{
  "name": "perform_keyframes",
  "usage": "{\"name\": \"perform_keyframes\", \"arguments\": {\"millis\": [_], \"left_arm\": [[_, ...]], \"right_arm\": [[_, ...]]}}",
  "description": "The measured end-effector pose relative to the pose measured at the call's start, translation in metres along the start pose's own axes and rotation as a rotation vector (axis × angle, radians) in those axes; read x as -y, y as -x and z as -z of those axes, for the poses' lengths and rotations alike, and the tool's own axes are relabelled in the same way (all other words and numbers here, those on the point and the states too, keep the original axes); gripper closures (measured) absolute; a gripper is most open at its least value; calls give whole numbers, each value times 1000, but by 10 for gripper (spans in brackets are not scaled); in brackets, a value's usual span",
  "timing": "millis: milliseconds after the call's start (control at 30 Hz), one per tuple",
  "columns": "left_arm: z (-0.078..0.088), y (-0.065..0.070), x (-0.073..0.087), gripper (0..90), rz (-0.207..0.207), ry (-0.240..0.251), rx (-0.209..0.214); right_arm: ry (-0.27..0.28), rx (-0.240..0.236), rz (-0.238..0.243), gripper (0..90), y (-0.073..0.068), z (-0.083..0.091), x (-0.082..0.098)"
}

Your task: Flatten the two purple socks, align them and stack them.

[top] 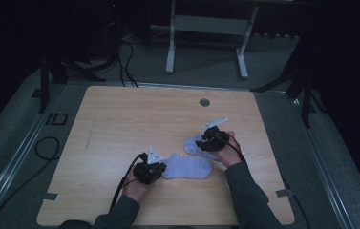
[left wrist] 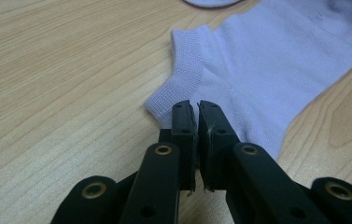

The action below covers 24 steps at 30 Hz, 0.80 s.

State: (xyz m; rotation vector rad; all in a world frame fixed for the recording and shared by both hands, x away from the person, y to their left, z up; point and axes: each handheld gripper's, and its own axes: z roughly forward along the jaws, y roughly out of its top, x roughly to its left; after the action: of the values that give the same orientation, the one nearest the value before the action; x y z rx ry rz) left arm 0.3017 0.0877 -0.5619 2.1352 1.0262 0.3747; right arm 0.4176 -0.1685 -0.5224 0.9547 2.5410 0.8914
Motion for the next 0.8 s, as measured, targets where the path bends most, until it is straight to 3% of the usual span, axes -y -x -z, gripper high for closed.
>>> {"name": "perform_keyframes", "arguments": {"millis": [133,300,533,700,733,800], "left_arm": [[0,0,0,849,0,0,1],[0,0,0,847,0,1,2],[0,0,0,846,0,0,0],[0,1,0,844,-3,1,-1],[0,1,0,844,-2,1,0],[0,1,0,844,-2,1,0]], "right_arm": [[-27,-13,9,537,-1,-9,1],[-76,-25,-17,498,3,-19,5],[-84,-44,-17,447,4,-24,7],[-81,-28,-20,522,4,-24,8],[-81,-27,-20,606,3,-23,7],[-81,-28,-10,684,2,-23,7]]}}
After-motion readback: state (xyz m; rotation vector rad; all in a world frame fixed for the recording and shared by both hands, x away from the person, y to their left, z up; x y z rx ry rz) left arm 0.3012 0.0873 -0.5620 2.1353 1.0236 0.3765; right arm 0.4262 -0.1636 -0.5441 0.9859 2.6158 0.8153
